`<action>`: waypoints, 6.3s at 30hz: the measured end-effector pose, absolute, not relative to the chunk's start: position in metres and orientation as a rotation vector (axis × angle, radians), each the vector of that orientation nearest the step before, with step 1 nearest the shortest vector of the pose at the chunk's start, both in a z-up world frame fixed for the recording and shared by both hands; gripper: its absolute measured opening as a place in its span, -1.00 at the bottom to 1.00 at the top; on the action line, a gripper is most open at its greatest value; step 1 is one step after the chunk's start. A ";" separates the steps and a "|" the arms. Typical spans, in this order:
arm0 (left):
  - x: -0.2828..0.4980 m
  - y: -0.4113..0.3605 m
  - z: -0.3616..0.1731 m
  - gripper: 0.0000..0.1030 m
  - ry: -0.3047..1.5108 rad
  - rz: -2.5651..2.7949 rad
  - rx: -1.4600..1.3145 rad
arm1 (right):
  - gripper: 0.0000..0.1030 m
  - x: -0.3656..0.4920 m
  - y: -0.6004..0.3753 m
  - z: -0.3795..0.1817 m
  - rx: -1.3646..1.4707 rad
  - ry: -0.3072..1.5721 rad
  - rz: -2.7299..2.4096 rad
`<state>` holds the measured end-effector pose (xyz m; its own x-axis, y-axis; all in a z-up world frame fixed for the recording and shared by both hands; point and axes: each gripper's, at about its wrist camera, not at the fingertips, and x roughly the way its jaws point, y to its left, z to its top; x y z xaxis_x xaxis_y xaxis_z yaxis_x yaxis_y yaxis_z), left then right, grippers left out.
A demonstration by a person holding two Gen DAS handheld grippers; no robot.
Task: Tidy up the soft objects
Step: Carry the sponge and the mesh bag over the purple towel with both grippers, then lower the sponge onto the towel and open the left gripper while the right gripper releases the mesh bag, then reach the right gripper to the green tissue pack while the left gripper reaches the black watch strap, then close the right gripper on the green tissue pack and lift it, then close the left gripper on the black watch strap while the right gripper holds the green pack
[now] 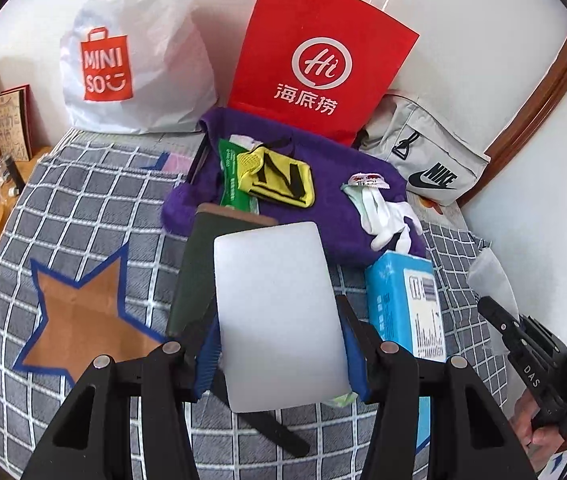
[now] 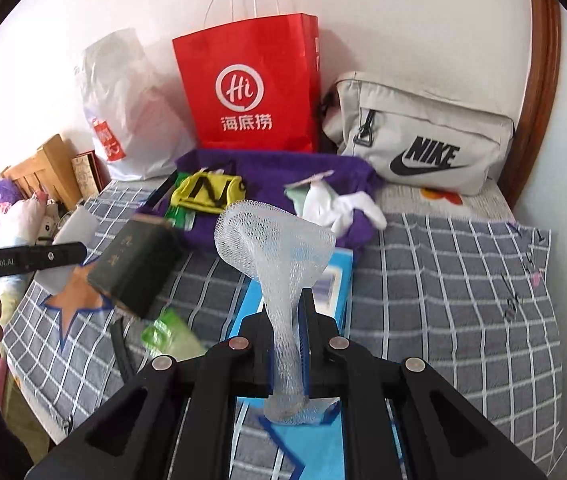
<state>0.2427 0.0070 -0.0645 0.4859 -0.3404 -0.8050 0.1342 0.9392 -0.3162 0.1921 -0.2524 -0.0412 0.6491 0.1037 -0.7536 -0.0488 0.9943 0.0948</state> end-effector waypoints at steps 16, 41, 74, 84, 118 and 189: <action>0.309 0.012 -0.053 -0.02 1.023 -0.256 -0.238 | -0.82 0.301 -0.254 -0.044 0.085 0.853 0.102; 0.401 -0.032 -0.074 0.00 1.053 -0.307 -0.193 | -0.81 0.382 -0.258 -0.084 0.078 0.925 0.151; 0.419 -0.055 -0.131 0.33 1.212 -0.353 -0.152 | 0.23 0.393 -0.228 -0.108 -0.047 1.023 0.260; 0.412 -0.047 -0.112 0.33 1.177 -0.335 -0.161 | 0.23 0.383 -0.229 -0.077 0.025 0.926 0.271; 0.232 0.081 -0.119 0.33 1.077 -0.251 -0.295 | 0.24 0.209 -0.128 -0.117 -0.143 1.030 0.365; 0.169 -0.020 -0.176 -0.58 1.128 -0.112 0.095 | 0.09 0.068 -0.241 -0.148 0.164 0.941 0.217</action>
